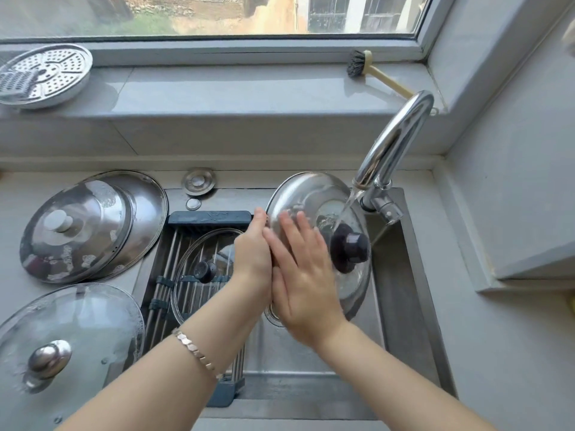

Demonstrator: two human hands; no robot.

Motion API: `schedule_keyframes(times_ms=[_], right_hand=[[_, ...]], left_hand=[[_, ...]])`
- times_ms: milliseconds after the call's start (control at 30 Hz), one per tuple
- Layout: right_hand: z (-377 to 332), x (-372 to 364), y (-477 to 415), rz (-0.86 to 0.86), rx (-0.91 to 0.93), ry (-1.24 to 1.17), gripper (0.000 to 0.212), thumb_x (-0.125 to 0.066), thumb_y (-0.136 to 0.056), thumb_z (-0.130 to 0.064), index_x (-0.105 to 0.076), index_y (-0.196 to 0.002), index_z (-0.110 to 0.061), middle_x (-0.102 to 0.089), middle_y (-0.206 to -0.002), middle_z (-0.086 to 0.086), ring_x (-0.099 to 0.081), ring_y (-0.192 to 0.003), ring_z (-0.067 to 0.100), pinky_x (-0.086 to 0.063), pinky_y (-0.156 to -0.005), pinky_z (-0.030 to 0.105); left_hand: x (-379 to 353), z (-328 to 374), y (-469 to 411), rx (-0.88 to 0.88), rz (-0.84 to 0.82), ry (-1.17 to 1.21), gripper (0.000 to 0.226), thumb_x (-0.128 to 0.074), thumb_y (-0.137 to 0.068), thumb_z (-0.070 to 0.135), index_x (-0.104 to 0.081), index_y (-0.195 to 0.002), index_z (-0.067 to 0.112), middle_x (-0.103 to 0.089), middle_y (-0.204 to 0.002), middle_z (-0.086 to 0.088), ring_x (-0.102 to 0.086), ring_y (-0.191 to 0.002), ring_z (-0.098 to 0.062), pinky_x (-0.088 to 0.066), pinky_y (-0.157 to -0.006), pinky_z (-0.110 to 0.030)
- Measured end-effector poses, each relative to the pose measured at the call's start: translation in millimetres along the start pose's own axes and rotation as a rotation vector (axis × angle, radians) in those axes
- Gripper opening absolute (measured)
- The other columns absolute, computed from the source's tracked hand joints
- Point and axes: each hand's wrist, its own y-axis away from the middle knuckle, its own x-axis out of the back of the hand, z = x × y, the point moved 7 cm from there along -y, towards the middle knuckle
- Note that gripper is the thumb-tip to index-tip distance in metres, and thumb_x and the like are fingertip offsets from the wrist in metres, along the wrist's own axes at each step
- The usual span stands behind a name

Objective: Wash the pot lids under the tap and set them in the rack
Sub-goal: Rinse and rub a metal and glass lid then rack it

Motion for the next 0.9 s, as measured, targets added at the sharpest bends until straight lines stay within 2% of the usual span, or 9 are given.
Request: schedule_keyframes(times_ms=[100, 200, 267, 367, 467, 567, 667, 800, 900], right_hand=[[3, 3, 7, -0.028, 0.054, 0.027, 0.048, -0.025, -0.097, -0.035, -0.032, -0.141, -0.018, -0.028, -0.151, 0.006, -0.016, -0.143, 0.019, -0.012, -0.118, 0.039], [36, 17, -37, -0.064, -0.325, 0.002, 0.06, -0.017, -0.09, -0.042, -0.026, -0.146, -0.021, -0.016, -0.157, 0.002, 0.0, -0.145, 0.014, 0.001, -0.117, 0.033], [45, 17, -56, -0.089, -0.402, 0.049, 0.064, -0.012, -0.087, -0.042, -0.033, -0.143, -0.02, -0.018, -0.156, 0.002, -0.002, -0.145, 0.017, 0.004, -0.116, 0.033], [7, 9, -39, -0.081, -0.118, 0.049, 0.052, -0.026, -0.087, -0.03, -0.052, -0.129, -0.012, -0.04, -0.147, 0.007, -0.022, -0.142, 0.025, -0.006, -0.117, 0.038], [-12, 4, 5, -0.083, 0.096, 0.068, 0.042, -0.03, -0.095, -0.026, -0.044, -0.133, -0.014, -0.044, -0.143, 0.007, -0.028, -0.139, 0.023, -0.018, -0.115, 0.042], [12, 15, -11, -0.07, -0.081, 0.034, 0.049, -0.033, -0.09, -0.04, -0.039, -0.136, -0.026, -0.032, -0.15, 0.004, -0.016, -0.143, 0.019, -0.009, -0.117, 0.041], [37, 24, -48, -0.095, -0.372, 0.004, 0.052, -0.022, -0.09, -0.043, -0.046, -0.133, -0.029, -0.023, -0.154, 0.001, -0.005, -0.145, 0.017, 0.005, -0.115, 0.035], [5, 16, -34, -0.068, -0.141, 0.022, 0.046, -0.029, -0.091, -0.031, -0.054, -0.127, -0.02, -0.036, -0.149, 0.005, -0.017, -0.142, 0.022, -0.001, -0.117, 0.038], [-7, 2, 21, -0.068, 0.028, 0.068, 0.045, -0.026, -0.098, -0.029, -0.036, -0.14, -0.015, -0.032, -0.15, 0.005, -0.021, -0.142, 0.02, -0.012, -0.118, 0.038]], left_hand=[[1, -5, 1, 0.062, -0.026, 0.039, 0.047, -0.044, -0.094, 0.044, -0.07, -0.083, 0.006, -0.073, -0.084, -0.01, -0.07, -0.082, -0.024, -0.053, -0.084, -0.035], [-1, -8, 7, 0.038, -0.011, -0.034, 0.041, -0.044, -0.094, 0.042, -0.066, -0.095, 0.007, -0.064, -0.094, -0.018, -0.062, -0.087, -0.028, -0.049, -0.084, -0.04], [-6, -9, 11, 0.056, -0.029, -0.024, 0.041, -0.042, -0.095, 0.039, -0.065, -0.093, 0.005, -0.065, -0.088, -0.017, -0.063, -0.081, -0.027, -0.05, -0.078, -0.035], [-9, -5, 9, 0.066, -0.087, 0.063, 0.044, -0.037, -0.098, 0.037, -0.069, -0.083, 0.011, -0.074, -0.075, -0.004, -0.069, -0.073, -0.015, -0.053, -0.066, -0.024], [-7, 1, 11, 0.071, -0.103, 0.115, 0.048, -0.038, -0.097, 0.042, -0.069, -0.082, 0.009, -0.073, -0.072, -0.005, -0.071, -0.071, -0.016, -0.056, -0.069, -0.024], [-4, -3, 15, 0.056, -0.084, 0.073, 0.048, -0.039, -0.096, 0.042, -0.072, -0.088, 0.009, -0.074, -0.083, -0.009, -0.069, -0.086, -0.024, -0.053, -0.082, -0.033], [-4, -12, 14, 0.042, -0.071, 0.02, 0.05, -0.04, -0.096, 0.042, -0.076, -0.074, 0.015, -0.074, -0.08, -0.009, -0.07, -0.079, -0.024, -0.053, -0.074, -0.035], [-6, -10, 9, 0.04, -0.096, 0.079, 0.045, -0.039, -0.096, 0.042, -0.075, -0.088, 0.014, -0.075, -0.089, -0.007, -0.07, -0.088, -0.02, -0.052, -0.083, -0.033], [0, -6, 9, 0.071, -0.033, 0.196, 0.047, -0.04, -0.096, 0.045, -0.071, -0.091, 0.01, -0.074, -0.083, -0.006, -0.071, -0.077, -0.018, -0.054, -0.076, -0.03]])
